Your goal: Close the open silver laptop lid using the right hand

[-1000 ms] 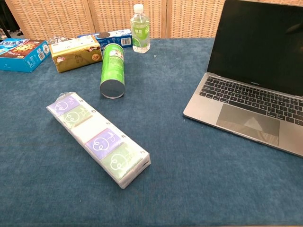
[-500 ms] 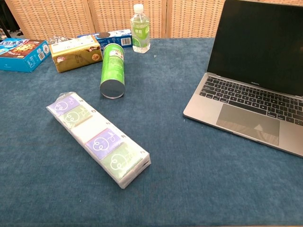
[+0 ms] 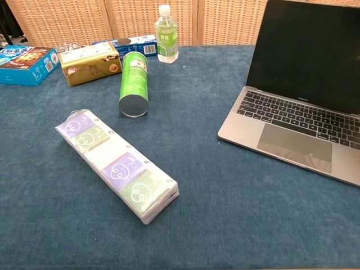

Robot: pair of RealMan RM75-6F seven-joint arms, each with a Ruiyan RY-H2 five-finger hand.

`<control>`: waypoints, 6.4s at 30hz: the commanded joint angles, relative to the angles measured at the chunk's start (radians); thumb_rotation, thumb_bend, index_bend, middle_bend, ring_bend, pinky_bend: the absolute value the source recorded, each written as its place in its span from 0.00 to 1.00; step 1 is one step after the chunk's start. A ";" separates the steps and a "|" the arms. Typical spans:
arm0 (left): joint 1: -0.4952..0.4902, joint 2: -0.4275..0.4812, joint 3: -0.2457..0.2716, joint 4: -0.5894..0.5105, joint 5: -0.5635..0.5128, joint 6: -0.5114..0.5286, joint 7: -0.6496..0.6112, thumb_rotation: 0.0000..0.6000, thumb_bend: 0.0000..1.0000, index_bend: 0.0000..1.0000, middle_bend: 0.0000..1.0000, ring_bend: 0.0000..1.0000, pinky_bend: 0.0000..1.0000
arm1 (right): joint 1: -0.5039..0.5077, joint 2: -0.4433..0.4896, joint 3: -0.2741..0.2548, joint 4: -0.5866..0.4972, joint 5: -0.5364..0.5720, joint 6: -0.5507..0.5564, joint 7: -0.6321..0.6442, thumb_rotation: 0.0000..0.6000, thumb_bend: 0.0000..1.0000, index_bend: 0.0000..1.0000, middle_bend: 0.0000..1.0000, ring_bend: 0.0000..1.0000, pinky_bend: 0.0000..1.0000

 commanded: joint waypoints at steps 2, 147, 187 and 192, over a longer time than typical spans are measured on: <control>-0.001 0.000 0.002 0.000 0.002 -0.002 0.000 1.00 0.22 0.15 0.00 0.08 0.08 | 0.012 0.010 -0.015 -0.002 0.008 -0.015 -0.003 1.00 0.13 0.00 0.00 0.00 0.00; -0.018 0.039 0.043 -0.008 0.028 -0.006 -0.088 1.00 0.22 0.17 0.00 0.10 0.08 | -0.021 0.008 -0.336 -0.589 0.034 0.393 -0.419 1.00 0.13 0.12 0.16 0.23 0.13; -0.016 0.086 0.040 -0.035 -0.004 -0.035 -0.105 1.00 0.22 0.18 0.01 0.11 0.08 | -0.183 -0.266 -0.462 -0.455 -0.127 0.392 -0.425 1.00 0.13 0.11 0.16 0.22 0.14; -0.016 0.087 0.040 -0.035 -0.004 -0.038 -0.102 1.00 0.22 0.18 0.01 0.11 0.08 | -0.198 -0.306 -0.467 -0.406 -0.123 0.365 -0.402 1.00 0.13 0.11 0.16 0.22 0.14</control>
